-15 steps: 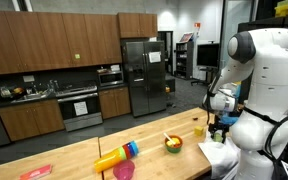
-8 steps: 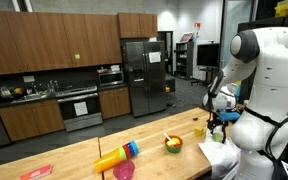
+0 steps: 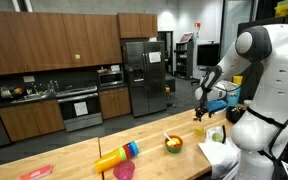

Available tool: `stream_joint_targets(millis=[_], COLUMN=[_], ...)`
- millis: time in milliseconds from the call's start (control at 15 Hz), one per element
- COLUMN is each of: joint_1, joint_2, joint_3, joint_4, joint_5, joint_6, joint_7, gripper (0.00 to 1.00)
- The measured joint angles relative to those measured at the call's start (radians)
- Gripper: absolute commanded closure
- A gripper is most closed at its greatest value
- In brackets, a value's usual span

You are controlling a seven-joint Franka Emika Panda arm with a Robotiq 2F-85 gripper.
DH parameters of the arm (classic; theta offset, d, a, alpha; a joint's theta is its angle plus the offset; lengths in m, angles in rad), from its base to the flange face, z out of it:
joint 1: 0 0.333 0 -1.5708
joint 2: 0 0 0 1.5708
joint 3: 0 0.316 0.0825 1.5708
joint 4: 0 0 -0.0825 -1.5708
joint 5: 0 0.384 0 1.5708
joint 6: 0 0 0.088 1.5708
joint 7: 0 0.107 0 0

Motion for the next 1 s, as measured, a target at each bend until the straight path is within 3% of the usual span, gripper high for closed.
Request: stream_joint_targets(millis=[467, 1000], joint_1=[0.143, 0.148], joint_2=[0.025, 0.058], joint_3=[0.059, 0.059], joint_4=[0.135, 0.163], joint_5=[0.210, 0.220], joint_6=[-0.045, -0.053], joint_7=[-0.116, -0.124], gripper=[0.00, 0.00])
